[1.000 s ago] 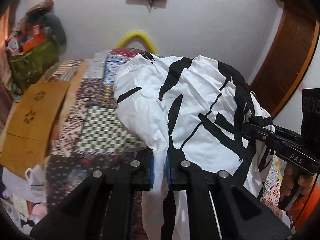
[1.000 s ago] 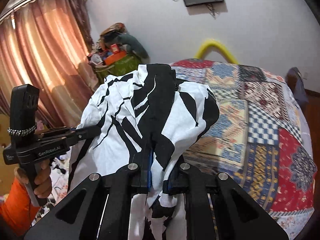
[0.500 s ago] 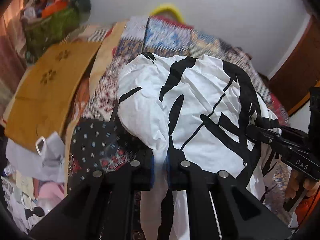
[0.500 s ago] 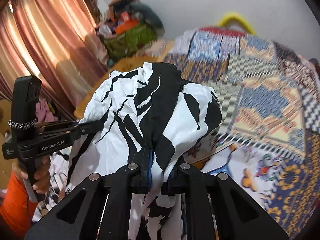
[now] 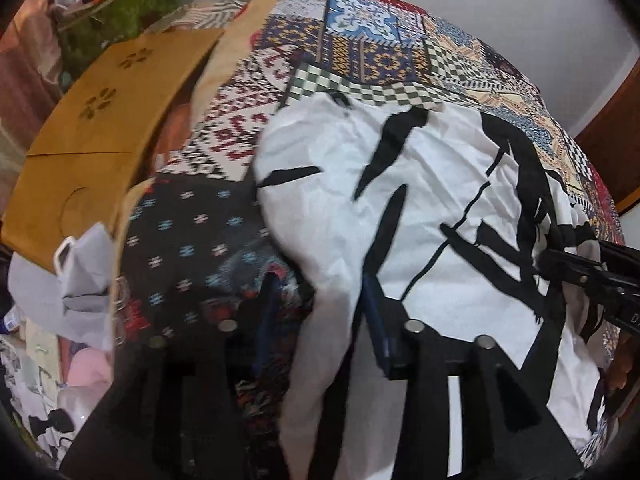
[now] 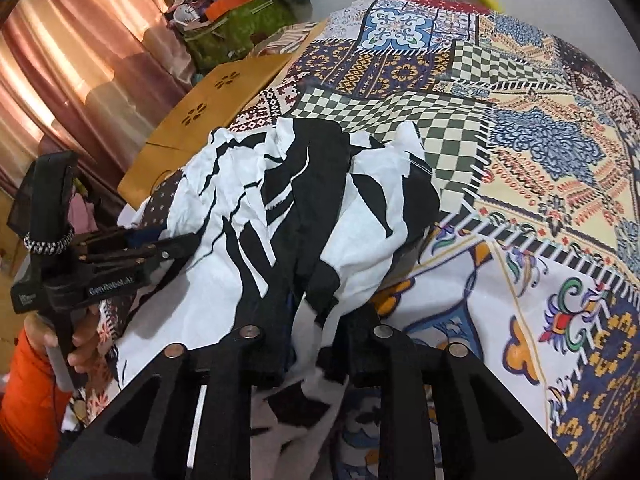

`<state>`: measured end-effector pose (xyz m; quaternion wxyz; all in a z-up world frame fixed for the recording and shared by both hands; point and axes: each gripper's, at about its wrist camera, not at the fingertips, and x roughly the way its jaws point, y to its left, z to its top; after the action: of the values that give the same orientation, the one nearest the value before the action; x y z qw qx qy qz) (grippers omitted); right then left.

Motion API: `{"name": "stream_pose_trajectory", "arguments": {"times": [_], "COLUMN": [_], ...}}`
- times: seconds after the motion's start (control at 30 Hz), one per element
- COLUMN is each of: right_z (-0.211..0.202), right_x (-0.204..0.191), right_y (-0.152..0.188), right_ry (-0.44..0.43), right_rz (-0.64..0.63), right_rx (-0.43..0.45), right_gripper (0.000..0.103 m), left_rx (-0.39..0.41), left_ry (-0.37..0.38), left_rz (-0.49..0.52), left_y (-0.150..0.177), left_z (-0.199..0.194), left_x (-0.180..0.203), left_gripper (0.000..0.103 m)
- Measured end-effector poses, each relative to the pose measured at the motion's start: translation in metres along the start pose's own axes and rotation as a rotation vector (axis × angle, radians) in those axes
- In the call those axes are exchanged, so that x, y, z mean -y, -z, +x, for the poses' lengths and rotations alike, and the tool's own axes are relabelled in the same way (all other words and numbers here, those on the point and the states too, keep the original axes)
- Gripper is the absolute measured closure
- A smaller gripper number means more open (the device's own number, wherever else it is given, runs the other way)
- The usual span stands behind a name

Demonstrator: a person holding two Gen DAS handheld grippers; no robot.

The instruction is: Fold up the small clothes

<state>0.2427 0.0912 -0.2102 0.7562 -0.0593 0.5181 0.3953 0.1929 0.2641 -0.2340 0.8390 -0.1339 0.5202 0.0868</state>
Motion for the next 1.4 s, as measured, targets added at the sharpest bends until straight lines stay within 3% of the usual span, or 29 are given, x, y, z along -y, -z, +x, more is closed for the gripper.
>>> {"name": "stream_pose_trajectory", "arguments": {"times": [0.17, 0.3, 0.73, 0.87, 1.03, 1.2, 1.4], "right_z": [-0.008, -0.009, -0.053, -0.070, -0.106, -0.157, -0.212], "right_x": [-0.004, -0.011, -0.027, -0.030, -0.047, -0.074, -0.111], "right_y": [0.016, 0.032, 0.073, 0.076, 0.072, 0.069, 0.080], "right_ry": [0.007, 0.041, 0.085, 0.095, 0.093, 0.075, 0.052], "right_rz": [-0.014, -0.059, -0.106, -0.097, -0.124, -0.165, -0.222], "right_rx": [-0.015, -0.041, 0.032, 0.076, 0.178, 0.332, 0.516], "right_gripper": [0.059, 0.059, 0.058, 0.058, 0.058, 0.058, 0.058], "left_rx": [-0.007, -0.019, -0.041, -0.013, 0.141, 0.354, 0.593], "left_ry": [-0.019, -0.035, -0.050, -0.078, -0.067, -0.045, -0.027], "left_rz": [0.000, -0.002, -0.013, -0.018, -0.023, 0.022, 0.073], "left_y": [0.021, 0.041, 0.116, 0.118, 0.105, 0.096, 0.108], "left_z": [-0.011, -0.017, -0.049, -0.070, -0.130, -0.210, -0.291], "left_x": [-0.012, -0.015, -0.014, -0.010, 0.005, 0.034, 0.066], "left_gripper": [0.054, 0.054, 0.049, 0.050, 0.050, 0.050, 0.050]}}
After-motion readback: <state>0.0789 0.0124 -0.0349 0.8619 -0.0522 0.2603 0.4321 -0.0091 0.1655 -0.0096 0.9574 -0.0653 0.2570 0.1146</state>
